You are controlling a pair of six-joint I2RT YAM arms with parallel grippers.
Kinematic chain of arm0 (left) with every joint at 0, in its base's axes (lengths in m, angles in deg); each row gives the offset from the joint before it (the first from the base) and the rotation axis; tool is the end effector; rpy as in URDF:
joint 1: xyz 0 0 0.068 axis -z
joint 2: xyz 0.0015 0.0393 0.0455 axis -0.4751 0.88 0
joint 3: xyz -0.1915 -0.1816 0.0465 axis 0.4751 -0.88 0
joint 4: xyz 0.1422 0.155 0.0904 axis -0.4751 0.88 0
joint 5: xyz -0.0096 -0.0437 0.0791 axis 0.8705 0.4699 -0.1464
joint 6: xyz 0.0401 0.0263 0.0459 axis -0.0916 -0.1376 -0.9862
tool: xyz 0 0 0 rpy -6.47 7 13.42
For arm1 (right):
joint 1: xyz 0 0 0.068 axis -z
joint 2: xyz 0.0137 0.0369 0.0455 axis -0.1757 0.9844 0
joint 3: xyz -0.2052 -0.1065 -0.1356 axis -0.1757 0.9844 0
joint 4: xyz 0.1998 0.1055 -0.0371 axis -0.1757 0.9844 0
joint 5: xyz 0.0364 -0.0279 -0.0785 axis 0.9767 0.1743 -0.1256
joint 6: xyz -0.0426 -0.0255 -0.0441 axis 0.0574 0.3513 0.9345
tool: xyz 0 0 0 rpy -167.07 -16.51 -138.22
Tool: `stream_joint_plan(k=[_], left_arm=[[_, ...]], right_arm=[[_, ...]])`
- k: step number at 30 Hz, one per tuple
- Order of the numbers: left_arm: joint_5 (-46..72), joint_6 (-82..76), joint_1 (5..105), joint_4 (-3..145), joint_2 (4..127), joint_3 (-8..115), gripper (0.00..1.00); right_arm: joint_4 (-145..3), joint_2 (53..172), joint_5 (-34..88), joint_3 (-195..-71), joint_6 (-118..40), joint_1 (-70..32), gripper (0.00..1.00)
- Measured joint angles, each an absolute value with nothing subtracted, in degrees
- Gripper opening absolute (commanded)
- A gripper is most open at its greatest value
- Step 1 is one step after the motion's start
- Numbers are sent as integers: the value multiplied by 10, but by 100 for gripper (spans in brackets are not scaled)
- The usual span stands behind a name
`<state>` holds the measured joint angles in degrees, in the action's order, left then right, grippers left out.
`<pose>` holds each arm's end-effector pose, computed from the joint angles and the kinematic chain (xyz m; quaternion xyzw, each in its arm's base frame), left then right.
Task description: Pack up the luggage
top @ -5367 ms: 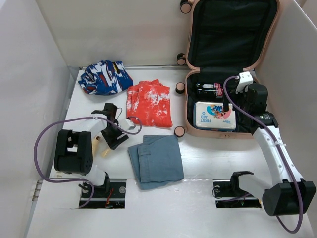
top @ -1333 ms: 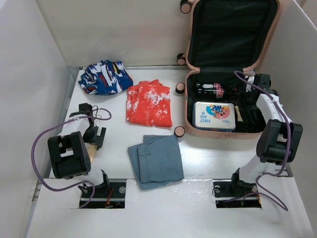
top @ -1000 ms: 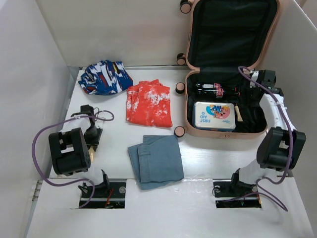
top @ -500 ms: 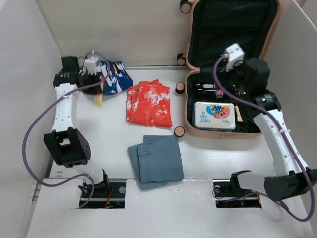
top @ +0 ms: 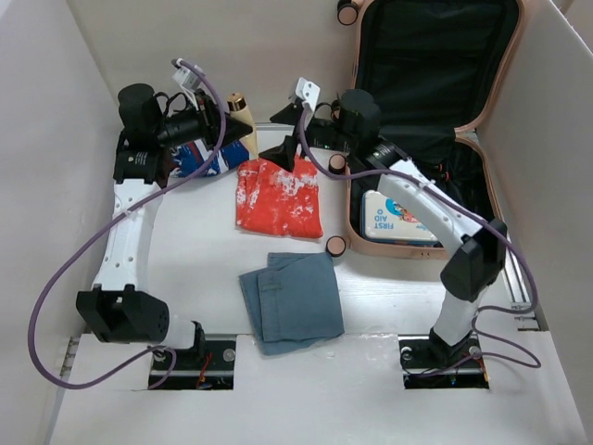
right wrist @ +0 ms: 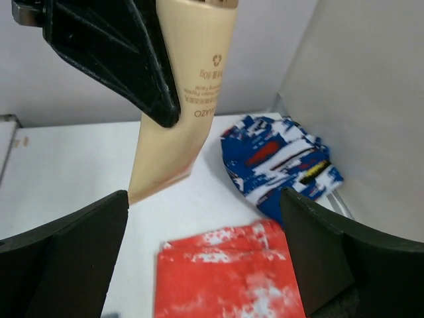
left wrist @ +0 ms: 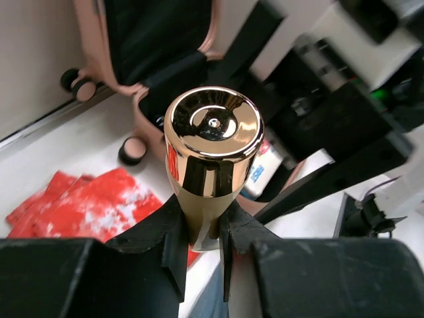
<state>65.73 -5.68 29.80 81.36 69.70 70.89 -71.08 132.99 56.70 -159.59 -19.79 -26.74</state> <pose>0.2700 -0.0529 0.4655 0.3233 0.6242 -0.4114 0.5802 0.2980 0.2631 0.4316 -0.4839 0.5124 0.3609 0.6107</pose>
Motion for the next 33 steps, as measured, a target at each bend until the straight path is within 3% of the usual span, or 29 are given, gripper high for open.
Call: stream_joint_plan(k=[8, 13, 16, 17, 19, 20, 23, 24, 25, 28, 33], left_arm=[[715, 14, 303, 709, 748, 708, 0], [728, 7, 312, 709, 779, 708, 0], [731, 6, 317, 709, 787, 708, 0], [730, 3, 318, 709, 788, 708, 0], [722, -5, 320, 704, 788, 709, 0], [727, -6, 320, 703, 788, 709, 0], [733, -10, 323, 689, 786, 708, 0], [732, -12, 325, 684, 785, 707, 6], [734, -12, 327, 681, 785, 706, 26], [729, -6, 332, 687, 780, 697, 100], [663, -52, 345, 770, 771, 710, 100]], right_arm=[[-889, 1410, 661, -1607, -344, -244, 98], [-935, 1439, 683, -1608, -388, -241, 83], [-953, 1457, 692, -1617, -407, -241, 68], [-966, 1463, 696, -1618, -420, -241, 53], [-986, 1470, 713, -1618, -443, -241, 38], [-993, 1471, 712, -1618, -454, -241, 23], [-1006, 1472, 716, -1615, -477, -238, 1], [-1014, 1472, 720, -1612, -484, -237, 0], [-1022, 1471, 722, -1608, -489, -236, 0], [-1050, 1458, 717, -1572, -499, -236, 0], [-1045, 1403, 683, -1459, -499, -211, 0]])
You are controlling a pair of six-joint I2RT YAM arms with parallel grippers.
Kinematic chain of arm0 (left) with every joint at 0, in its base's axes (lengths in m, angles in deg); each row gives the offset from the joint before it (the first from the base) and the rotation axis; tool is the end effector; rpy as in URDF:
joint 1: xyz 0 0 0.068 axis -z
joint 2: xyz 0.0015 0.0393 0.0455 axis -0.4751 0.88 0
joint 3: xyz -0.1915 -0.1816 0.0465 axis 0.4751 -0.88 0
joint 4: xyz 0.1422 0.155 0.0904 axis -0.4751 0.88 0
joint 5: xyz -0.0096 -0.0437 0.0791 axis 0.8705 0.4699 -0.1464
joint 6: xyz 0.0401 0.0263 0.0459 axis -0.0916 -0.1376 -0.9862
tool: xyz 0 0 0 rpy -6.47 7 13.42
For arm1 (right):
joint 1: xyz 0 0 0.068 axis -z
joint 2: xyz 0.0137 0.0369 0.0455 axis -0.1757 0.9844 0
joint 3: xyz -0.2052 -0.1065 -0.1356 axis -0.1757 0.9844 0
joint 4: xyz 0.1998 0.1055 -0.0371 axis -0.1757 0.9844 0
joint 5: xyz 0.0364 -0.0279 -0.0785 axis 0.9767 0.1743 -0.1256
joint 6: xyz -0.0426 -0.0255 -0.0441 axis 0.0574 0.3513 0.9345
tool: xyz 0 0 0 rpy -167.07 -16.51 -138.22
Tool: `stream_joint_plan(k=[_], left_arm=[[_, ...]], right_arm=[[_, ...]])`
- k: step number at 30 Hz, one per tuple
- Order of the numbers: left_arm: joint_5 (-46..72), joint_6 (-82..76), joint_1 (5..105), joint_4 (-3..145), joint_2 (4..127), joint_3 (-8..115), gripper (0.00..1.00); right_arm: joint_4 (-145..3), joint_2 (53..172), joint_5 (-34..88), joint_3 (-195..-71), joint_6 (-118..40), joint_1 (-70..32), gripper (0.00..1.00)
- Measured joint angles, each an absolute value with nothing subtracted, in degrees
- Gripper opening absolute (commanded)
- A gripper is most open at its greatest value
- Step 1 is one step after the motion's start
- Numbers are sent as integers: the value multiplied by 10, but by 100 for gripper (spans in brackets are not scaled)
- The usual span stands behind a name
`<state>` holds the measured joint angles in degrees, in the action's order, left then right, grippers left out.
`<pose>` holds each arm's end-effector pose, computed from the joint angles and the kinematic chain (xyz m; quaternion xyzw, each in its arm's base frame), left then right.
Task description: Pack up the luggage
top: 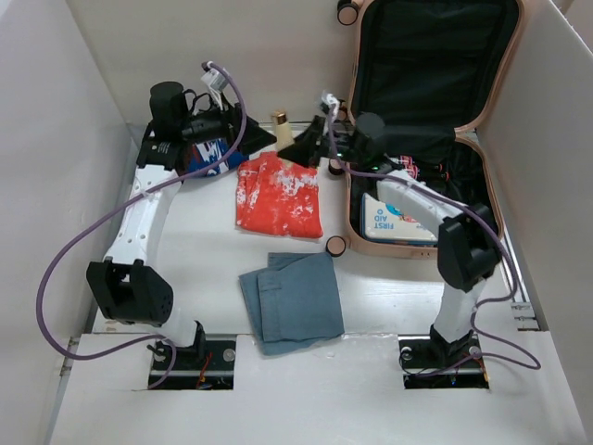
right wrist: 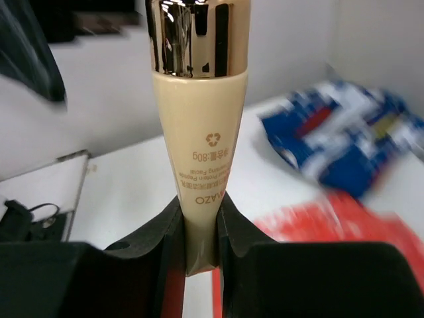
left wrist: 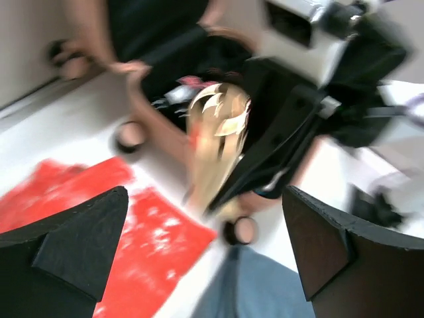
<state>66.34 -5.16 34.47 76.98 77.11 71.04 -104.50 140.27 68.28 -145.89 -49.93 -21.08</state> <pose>0.3077 -0.0795 0.4385 0.3394 0.6252 -0.4471 0.5423 0.3446 0.2549 0.3673 -0.3870 0.5258 0.5284 0.5427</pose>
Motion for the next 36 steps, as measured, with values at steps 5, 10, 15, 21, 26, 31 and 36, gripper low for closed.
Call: stream_joint_plan(k=[5, 10, 15, 21, 26, 31, 36], left_arm=[[450, -134, 350, 911, 774, 802, 100], [251, -207, 350, 974, 763, 838, 100], [142, -248, 349, 1010, 753, 742, 100], [71, -248, 349, 1042, 788, 616, 100], [61, -238, 349, 1041, 810, 580, 100], [65, -231, 349, 1031, 810, 567, 100], [72, -227, 349, 1025, 810, 557, 100]], right_arm=[[-847, 1296, 559, -1388, -413, -94, 0], [-623, 1180, 378, -1389, -283, 72, 0], [-452, 1141, 243, -1389, -187, 203, 0], [-369, 1213, 172, -1359, -129, 249, 0], [-348, 1290, 158, -1320, -119, 276, 0], [-343, 1298, 157, -1287, -115, 285, 28], [-350, 1298, 164, -1288, -118, 276, 67]])
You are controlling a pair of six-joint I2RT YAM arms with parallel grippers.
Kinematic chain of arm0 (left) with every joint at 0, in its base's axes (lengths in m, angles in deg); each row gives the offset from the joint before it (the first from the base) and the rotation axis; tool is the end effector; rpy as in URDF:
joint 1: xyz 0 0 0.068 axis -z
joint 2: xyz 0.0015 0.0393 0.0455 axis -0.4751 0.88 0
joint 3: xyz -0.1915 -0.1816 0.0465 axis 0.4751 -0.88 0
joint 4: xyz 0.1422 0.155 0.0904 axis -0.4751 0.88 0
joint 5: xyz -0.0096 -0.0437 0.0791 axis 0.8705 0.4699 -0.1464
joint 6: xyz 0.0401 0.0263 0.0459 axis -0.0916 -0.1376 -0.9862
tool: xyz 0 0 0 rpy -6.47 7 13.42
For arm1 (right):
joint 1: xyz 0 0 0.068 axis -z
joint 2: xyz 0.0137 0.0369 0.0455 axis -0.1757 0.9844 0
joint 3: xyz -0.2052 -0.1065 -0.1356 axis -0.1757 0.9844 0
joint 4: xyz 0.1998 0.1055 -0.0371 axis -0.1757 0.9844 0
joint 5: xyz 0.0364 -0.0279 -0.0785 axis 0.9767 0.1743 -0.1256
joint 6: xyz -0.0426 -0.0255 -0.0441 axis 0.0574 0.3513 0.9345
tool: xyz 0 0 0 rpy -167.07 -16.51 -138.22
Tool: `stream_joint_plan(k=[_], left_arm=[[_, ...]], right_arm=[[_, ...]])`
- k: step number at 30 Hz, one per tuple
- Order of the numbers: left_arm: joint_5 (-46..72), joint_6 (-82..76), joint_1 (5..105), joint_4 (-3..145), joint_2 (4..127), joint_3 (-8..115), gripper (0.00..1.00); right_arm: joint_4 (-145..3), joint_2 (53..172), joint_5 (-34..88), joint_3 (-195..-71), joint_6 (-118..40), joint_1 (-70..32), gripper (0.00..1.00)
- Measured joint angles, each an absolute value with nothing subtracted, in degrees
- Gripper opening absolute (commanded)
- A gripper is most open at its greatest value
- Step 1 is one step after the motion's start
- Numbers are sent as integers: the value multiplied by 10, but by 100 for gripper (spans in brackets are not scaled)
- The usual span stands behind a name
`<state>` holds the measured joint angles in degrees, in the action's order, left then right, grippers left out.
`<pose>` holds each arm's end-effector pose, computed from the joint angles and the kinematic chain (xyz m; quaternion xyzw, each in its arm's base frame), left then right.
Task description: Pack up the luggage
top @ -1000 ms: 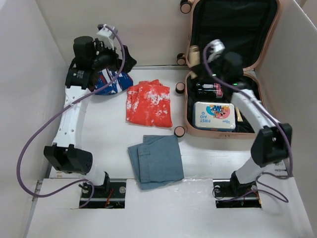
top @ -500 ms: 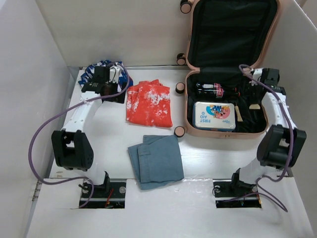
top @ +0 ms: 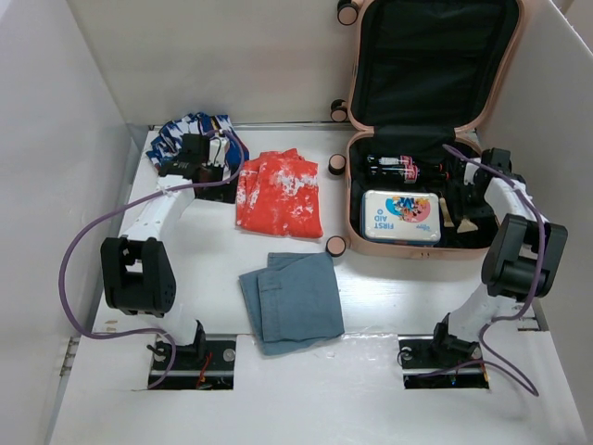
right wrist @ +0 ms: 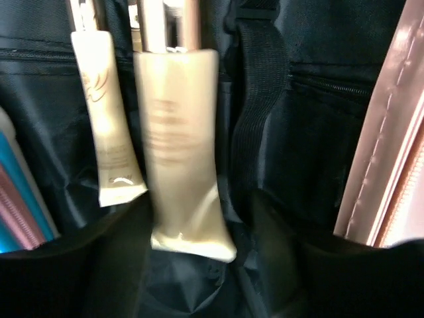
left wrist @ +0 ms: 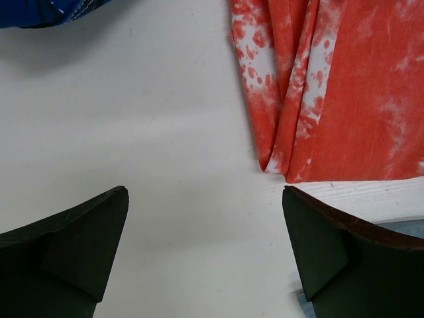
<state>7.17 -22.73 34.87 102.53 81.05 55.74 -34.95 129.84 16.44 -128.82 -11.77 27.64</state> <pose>0.3296 -0.0401 0.2777 0.1247 0.9194 -0.0176 0.3726 0.3126 -0.1017 0.2159 -0.0191 0.9724 -0.1008 0.2095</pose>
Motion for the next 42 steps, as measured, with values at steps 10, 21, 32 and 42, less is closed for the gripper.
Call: stream_joint_plan(k=[10, 21, 32, 42], left_arm=[[66, -229, 349, 1031, 810, 557, 100], [8, -243, 349, 1029, 806, 560, 100], [-2, -250, 349, 1028, 727, 553, 100], [17, -252, 348, 1028, 697, 529, 100]], right_arm=[[-326, 1126, -17, -1362, -153, 137, 100], [-371, 956, -109, -1361, -162, -130, 100], [-391, 938, 216, -1227, -318, -236, 95], [-440, 924, 246, -982, -589, -420, 98]])
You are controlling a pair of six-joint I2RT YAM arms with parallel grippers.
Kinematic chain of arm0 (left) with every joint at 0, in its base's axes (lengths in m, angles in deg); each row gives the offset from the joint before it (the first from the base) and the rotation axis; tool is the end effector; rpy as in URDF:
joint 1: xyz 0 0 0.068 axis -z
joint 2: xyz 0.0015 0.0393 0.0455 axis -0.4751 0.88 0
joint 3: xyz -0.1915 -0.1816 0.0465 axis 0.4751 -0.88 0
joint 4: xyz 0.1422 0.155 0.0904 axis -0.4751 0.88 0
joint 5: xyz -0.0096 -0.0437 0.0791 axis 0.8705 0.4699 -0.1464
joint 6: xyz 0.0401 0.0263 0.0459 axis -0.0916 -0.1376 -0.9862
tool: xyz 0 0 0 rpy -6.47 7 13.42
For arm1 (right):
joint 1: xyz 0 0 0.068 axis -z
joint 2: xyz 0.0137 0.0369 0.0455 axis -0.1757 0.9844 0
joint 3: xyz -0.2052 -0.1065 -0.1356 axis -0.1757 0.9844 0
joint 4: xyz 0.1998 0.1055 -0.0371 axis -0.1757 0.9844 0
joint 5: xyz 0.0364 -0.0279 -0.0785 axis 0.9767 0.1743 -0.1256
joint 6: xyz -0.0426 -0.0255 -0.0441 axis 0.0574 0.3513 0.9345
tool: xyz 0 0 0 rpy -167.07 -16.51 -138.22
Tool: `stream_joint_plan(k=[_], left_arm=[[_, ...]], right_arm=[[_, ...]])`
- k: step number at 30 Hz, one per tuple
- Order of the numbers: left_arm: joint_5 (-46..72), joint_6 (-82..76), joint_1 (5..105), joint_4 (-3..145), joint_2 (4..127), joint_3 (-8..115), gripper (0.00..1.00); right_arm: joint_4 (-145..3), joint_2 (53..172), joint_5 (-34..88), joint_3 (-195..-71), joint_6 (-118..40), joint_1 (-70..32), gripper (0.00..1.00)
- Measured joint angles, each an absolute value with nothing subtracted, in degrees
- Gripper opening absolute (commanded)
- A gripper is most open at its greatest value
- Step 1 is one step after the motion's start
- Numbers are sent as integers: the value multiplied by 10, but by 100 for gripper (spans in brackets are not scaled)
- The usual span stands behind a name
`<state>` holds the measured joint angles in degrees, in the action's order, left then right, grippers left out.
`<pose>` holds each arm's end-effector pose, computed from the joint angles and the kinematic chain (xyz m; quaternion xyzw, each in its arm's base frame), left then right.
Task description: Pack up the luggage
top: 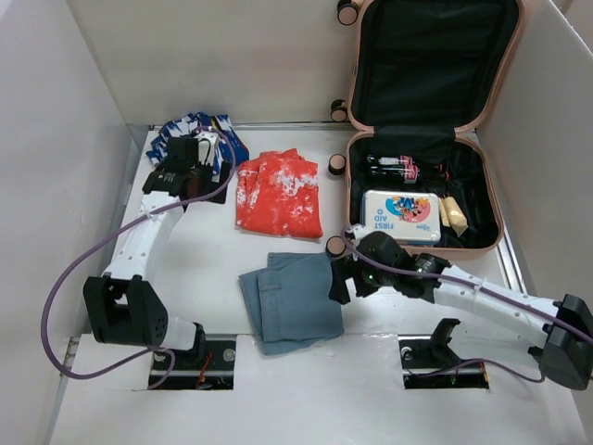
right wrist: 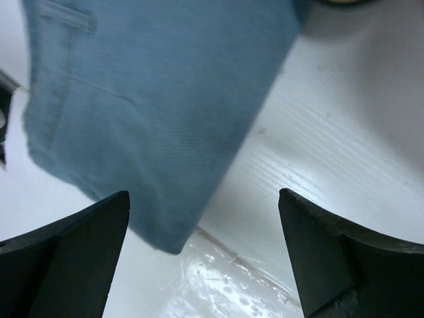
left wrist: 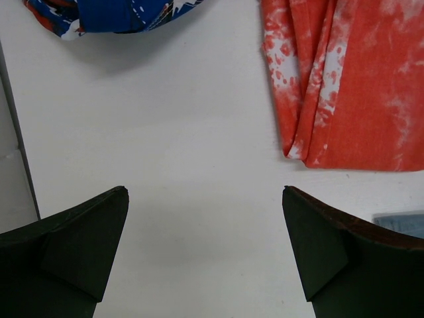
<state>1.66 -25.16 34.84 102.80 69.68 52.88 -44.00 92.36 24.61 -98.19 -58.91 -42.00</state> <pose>0.2896 -0.0303 0.3197 0.1204 0.8906 0.0365 0.4371 0.1173 0.1584 0.2316 -0.2209 0.9043 0.2616 0.2549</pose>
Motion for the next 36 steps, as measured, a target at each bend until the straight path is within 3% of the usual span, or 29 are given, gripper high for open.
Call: stream_joint_plan(k=[10, 14, 21, 24, 25, 27, 32, 36], left_arm=[[43, -252, 346, 1027, 656, 521, 100], [44, -252, 345, 1020, 627, 506, 100], [43, -252, 344, 1012, 607, 500, 100], [42, -252, 344, 1012, 608, 500, 100], [42, -253, 344, 1012, 608, 500, 100], [42, -254, 344, 1012, 608, 500, 100], [42, -256, 344, 1011, 608, 500, 100], [42, -260, 343, 1011, 608, 500, 100]], right_arm=[[-585, 1040, 247, -924, -677, -413, 99], [-654, 1078, 263, -905, -683, -390, 94], [-756, 1128, 289, -901, -686, -414, 68], [-798, 1141, 296, -885, -702, -428, 47], [-819, 1142, 301, -870, -711, -430, 28], [-853, 1145, 309, -846, -724, -432, 3], [-892, 1163, 326, -842, -730, -439, 0], [-774, 1187, 320, -941, -667, -460, 0]])
